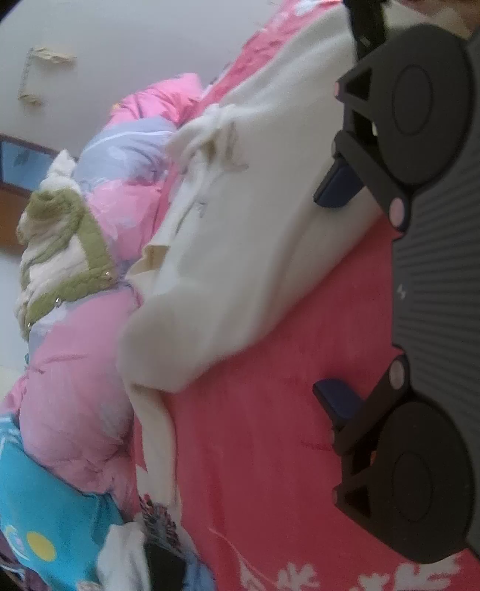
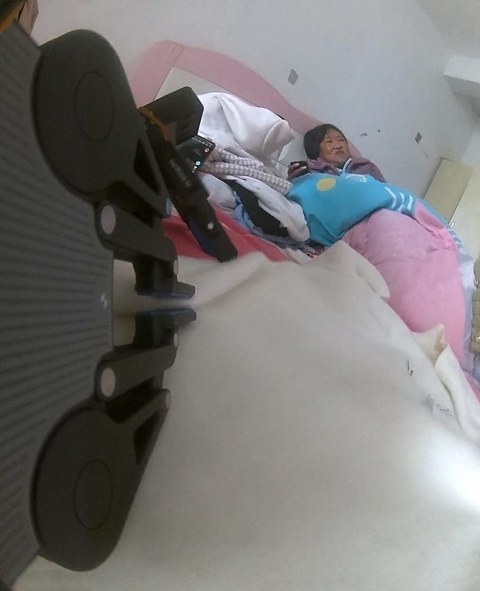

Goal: Fold clothes

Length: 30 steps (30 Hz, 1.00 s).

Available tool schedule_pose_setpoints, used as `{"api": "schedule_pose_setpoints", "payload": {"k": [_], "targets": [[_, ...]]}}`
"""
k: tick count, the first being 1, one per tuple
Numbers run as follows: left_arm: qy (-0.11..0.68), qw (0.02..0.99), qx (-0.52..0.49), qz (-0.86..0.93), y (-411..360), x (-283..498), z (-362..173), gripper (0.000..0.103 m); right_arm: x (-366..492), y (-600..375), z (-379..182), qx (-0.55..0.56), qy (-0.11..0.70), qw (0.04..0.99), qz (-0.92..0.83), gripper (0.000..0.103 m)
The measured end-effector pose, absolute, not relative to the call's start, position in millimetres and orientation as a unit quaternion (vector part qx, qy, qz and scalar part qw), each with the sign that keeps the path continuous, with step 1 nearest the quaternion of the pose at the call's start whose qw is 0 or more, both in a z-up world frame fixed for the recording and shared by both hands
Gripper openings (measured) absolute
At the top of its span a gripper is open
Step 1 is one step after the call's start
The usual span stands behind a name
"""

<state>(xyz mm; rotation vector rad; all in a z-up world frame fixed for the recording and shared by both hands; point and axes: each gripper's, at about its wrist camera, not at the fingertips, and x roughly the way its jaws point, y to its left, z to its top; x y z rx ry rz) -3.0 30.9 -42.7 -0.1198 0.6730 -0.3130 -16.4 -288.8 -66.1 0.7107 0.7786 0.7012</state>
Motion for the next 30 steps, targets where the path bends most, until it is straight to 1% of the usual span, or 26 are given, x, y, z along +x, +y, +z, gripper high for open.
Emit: {"api": "schedule_pose_setpoints", "payload": {"k": [3,5,7,8,9,11,12,19,20,21,24,26,30], "targets": [[0.332,0.93,-0.047,-0.151,27,-2,-44,0.101,-23,-292,-54,0.304,0.352,0.823,0.327,0.009],[0.333,0.93,-0.045,-0.151,27,-1,-45,0.101,-35,-294,-37,0.256,0.336,0.842,0.336,0.01],[0.334,0.93,-0.044,-0.15,27,0,-45,0.101,-51,-289,-21,0.187,0.328,0.857,0.352,0.02],[0.334,0.929,-0.044,-0.151,27,0,-45,0.102,-60,-287,-15,0.153,0.325,0.861,0.359,0.029],[0.334,0.929,-0.044,-0.151,27,0,-45,0.102,-68,-286,-12,0.125,0.325,0.864,0.363,0.036],[0.334,0.93,-0.044,-0.151,27,0,-44,0.102,-85,-283,-7,0.071,0.324,0.868,0.369,0.042],[0.333,0.93,-0.044,-0.151,27,0,-44,0.102,-90,-284,-7,0.06,0.326,0.869,0.367,0.042],[0.325,0.933,-0.045,-0.148,28,-2,-45,0.102,-130,-298,-25,0.01,0.333,0.88,0.339,0.042],[0.318,0.936,-0.048,-0.143,28,-4,-44,0.1,-134,-297,-29,-0.002,0.33,0.884,0.331,0.041],[0.307,0.941,-0.055,-0.133,29,-10,-41,0.097,-135,-294,-34,-0.009,0.329,0.888,0.321,0.037],[0.259,0.957,-0.064,-0.11,26,-39,-26,0.097,-131,-291,-41,0.0,0.316,0.898,0.306,0.029],[0.228,0.963,-0.067,-0.126,16,-70,-13,0.097,-128,-293,-40,0.021,0.304,0.902,0.307,0.026],[0.182,0.968,-0.006,-0.174,-20,-132,2,0.098,-122,-296,-40,0.045,0.286,0.905,0.314,0.018]]}}
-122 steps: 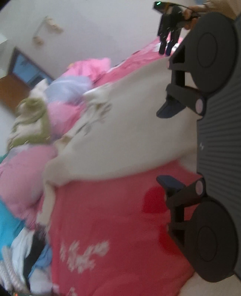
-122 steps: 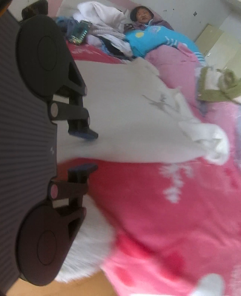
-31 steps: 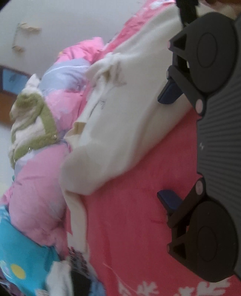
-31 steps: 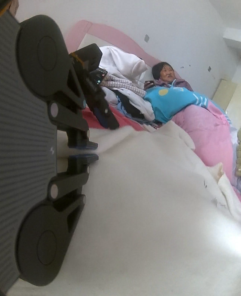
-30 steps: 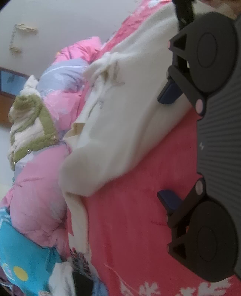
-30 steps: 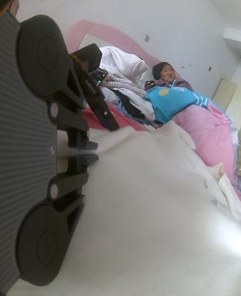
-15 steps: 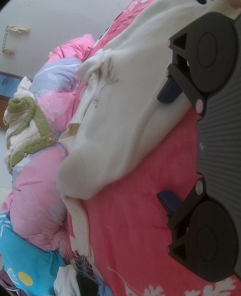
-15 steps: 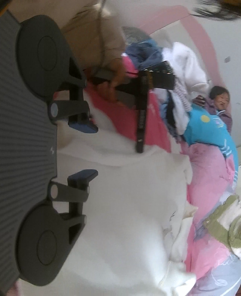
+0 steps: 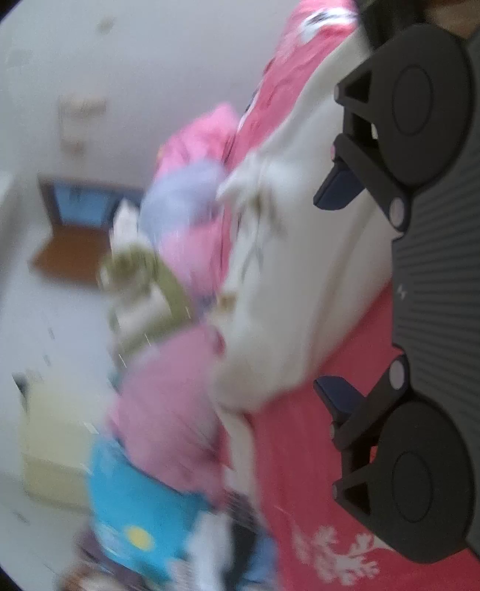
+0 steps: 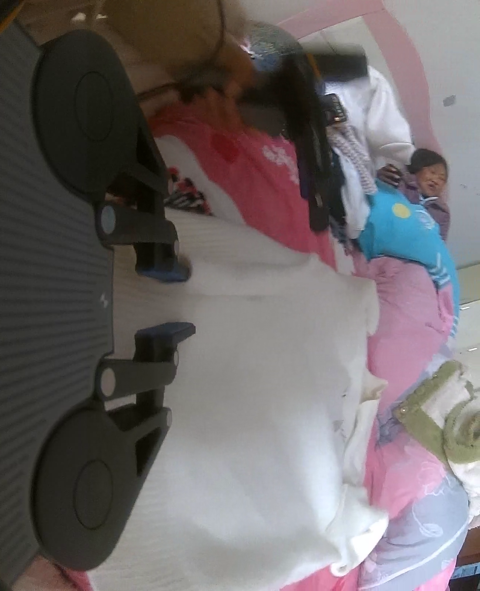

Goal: Fold clothes

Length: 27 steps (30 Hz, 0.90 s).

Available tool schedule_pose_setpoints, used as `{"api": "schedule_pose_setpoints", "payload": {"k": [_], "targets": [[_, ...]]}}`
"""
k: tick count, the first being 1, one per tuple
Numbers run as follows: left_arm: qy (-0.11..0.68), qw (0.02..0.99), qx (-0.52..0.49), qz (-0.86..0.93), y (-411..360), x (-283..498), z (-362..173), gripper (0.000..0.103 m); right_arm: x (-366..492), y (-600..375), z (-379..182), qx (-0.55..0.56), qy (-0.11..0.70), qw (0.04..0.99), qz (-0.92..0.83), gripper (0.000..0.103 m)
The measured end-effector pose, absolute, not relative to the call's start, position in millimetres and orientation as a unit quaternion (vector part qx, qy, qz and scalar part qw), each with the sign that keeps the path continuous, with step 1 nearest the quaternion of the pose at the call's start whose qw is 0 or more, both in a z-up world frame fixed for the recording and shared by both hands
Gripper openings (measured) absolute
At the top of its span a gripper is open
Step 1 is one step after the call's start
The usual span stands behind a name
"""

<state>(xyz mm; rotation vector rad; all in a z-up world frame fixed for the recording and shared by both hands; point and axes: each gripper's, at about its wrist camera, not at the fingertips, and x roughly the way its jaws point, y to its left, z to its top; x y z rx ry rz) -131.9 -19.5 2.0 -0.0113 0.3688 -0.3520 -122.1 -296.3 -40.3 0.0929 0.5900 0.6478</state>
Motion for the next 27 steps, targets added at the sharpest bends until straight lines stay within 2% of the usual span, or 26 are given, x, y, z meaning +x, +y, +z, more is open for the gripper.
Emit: {"api": "schedule_pose_setpoints", "payload": {"k": [3,7,10,12,18,27], "targets": [[0.185,0.962,0.056,-0.192,-48,-150,-7,0.098,-119,-302,-40,0.076,0.273,0.903,0.325,0.012],[0.188,0.948,0.137,-0.215,-85,-175,-18,0.095,-118,-311,-41,0.117,0.259,0.897,0.338,0.01],[0.19,0.933,0.198,-0.232,-113,-194,-26,0.081,-121,-314,-41,0.124,0.251,0.897,0.342,0.01],[0.197,0.928,0.218,-0.228,-124,-197,-33,0.066,-123,-313,-41,0.125,0.245,0.897,0.345,0.01],[0.212,0.931,0.2,-0.218,-121,-191,-33,0.047,-126,-313,-39,0.125,0.234,0.898,0.352,0.009],[0.205,0.942,0.184,-0.194,-115,-196,-16,0.047,-126,-310,-34,0.124,0.219,0.897,0.363,0.009]]}}
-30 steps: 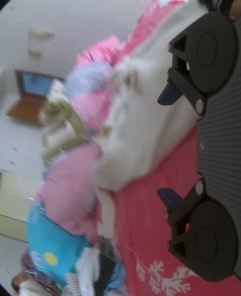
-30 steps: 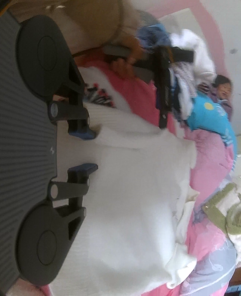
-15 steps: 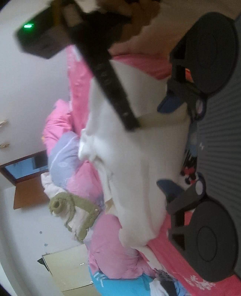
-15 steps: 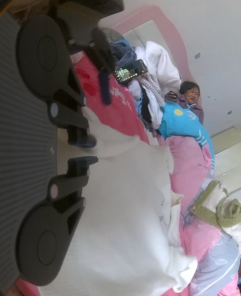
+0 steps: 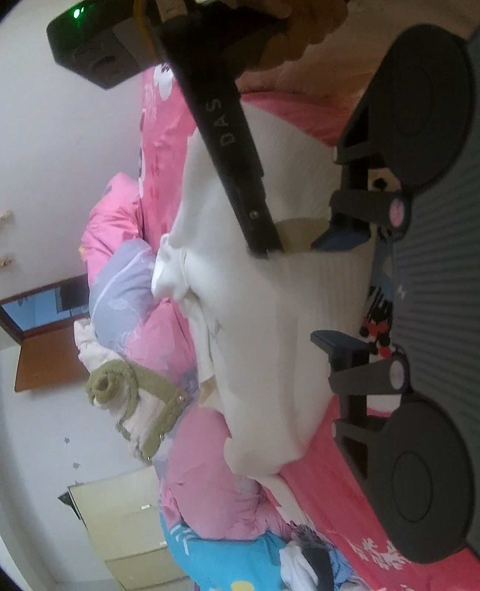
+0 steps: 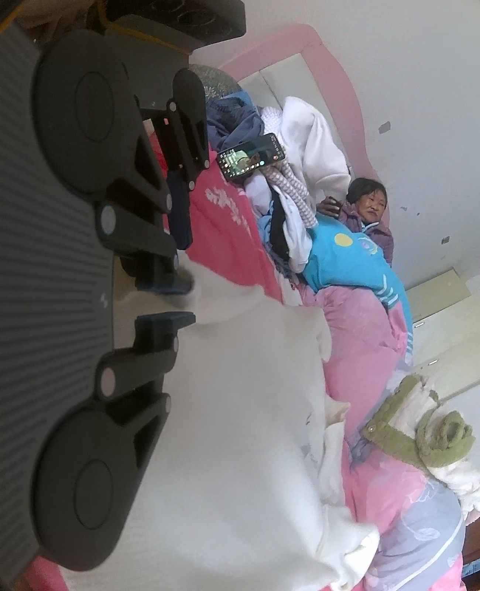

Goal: Fold clothes

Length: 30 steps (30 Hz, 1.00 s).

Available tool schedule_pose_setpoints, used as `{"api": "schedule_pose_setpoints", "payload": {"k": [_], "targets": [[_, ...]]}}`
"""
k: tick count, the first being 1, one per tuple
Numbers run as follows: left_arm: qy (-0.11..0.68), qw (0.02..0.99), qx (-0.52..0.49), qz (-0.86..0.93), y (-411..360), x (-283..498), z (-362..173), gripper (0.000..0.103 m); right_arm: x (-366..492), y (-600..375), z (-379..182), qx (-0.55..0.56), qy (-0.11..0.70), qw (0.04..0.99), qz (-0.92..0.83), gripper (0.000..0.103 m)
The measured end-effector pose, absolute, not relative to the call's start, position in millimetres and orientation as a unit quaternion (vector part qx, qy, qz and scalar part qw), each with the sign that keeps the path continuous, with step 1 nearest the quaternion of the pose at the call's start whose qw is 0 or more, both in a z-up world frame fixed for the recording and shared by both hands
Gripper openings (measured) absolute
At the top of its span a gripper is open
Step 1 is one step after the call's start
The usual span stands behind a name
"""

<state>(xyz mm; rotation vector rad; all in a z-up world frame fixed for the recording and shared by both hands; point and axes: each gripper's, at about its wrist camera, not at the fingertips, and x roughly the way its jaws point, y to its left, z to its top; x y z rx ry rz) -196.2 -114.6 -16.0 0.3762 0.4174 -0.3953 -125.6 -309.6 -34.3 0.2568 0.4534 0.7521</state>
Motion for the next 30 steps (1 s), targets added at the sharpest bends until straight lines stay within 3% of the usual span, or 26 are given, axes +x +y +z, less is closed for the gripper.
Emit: {"api": "schedule_pose_setpoints", "payload": {"k": [10,11,14,15,26,30], "targets": [[0.228,0.946,0.146,-0.178,-112,-190,-17,0.046,-126,-305,-27,0.123,0.204,0.894,0.38,0.009],[0.232,0.946,0.142,-0.178,-113,-189,-19,0.041,-127,-303,-27,0.121,0.202,0.893,0.383,0.009],[0.248,0.948,0.11,-0.166,-108,-184,-24,0.007,-129,-296,-26,0.109,0.202,0.892,0.389,0.009],[0.253,0.949,0.097,-0.161,-105,-183,-24,0.006,-131,-294,-26,0.1,0.202,0.894,0.388,0.009],[0.184,0.976,0.053,-0.106,-65,-223,9,0.003,-145,-252,-20,-0.009,0.191,0.898,0.396,0.009],[0.186,0.979,0.013,-0.087,-43,-234,15,0.003,-157,-235,-3,-0.057,0.17,0.892,0.415,0.004]]}}
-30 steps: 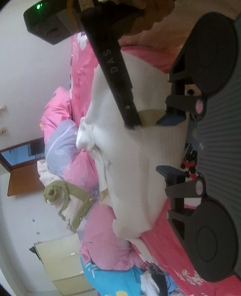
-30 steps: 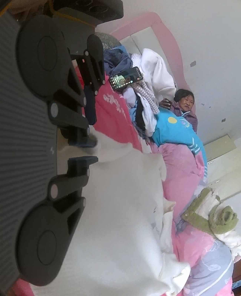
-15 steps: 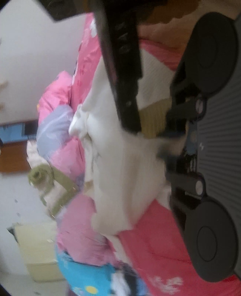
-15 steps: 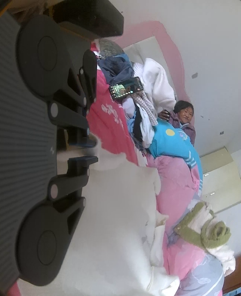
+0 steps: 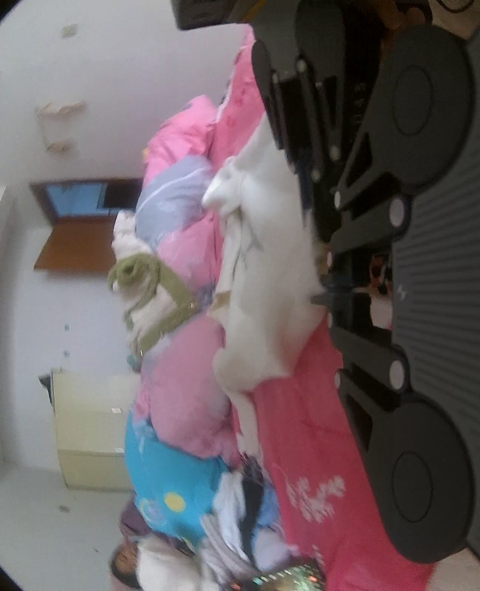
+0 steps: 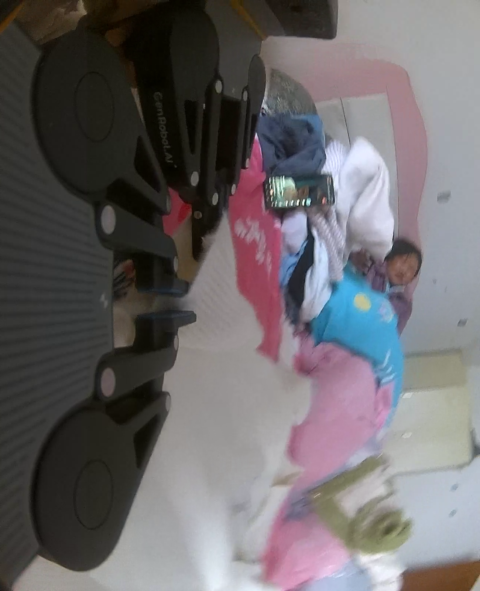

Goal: Fold clothes

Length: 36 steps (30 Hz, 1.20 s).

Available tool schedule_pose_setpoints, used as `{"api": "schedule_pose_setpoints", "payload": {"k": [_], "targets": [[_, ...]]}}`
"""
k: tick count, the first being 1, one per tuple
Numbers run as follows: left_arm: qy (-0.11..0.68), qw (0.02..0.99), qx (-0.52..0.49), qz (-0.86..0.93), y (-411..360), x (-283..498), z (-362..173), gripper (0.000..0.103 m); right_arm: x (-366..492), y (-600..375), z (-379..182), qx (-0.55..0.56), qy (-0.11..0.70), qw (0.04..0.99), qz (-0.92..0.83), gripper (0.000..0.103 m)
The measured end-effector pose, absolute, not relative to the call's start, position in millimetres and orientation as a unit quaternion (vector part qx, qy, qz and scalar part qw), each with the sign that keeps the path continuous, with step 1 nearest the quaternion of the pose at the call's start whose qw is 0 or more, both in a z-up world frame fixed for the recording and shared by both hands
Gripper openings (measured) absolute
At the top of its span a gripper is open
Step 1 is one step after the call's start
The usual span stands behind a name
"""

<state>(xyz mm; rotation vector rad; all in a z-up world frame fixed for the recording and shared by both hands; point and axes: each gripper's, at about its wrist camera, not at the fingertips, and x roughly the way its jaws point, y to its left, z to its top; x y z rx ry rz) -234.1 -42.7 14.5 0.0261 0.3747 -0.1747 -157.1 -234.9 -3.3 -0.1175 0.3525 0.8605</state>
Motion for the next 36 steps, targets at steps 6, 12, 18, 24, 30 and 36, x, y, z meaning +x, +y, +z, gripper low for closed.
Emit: {"api": "schedule_pose_setpoints", "payload": {"k": [6,12,18,24,30,36], "targets": [[0.274,0.956,-0.036,-0.094,-20,-229,-16,0.003,-153,-205,-32,-0.133,0.232,0.863,0.429,0.004],[0.303,0.945,-0.065,-0.108,0,-231,-32,0.003,-153,-191,-45,-0.123,0.252,0.849,0.448,0.004],[0.334,0.924,-0.13,-0.131,27,-225,-45,0.022,-151,-188,-52,-0.124,0.264,0.841,0.456,0.004],[0.313,0.909,-0.235,-0.142,64,-229,-45,0.045,-149,-193,-54,-0.112,0.269,0.84,0.459,0.004],[0.322,0.893,-0.262,-0.172,63,-208,-46,0.056,-145,-196,-56,-0.098,0.273,0.838,0.462,0.004],[0.34,0.881,-0.275,-0.182,55,-189,-54,0.054,-144,-197,-57,-0.094,0.273,0.838,0.463,0.003]]}}
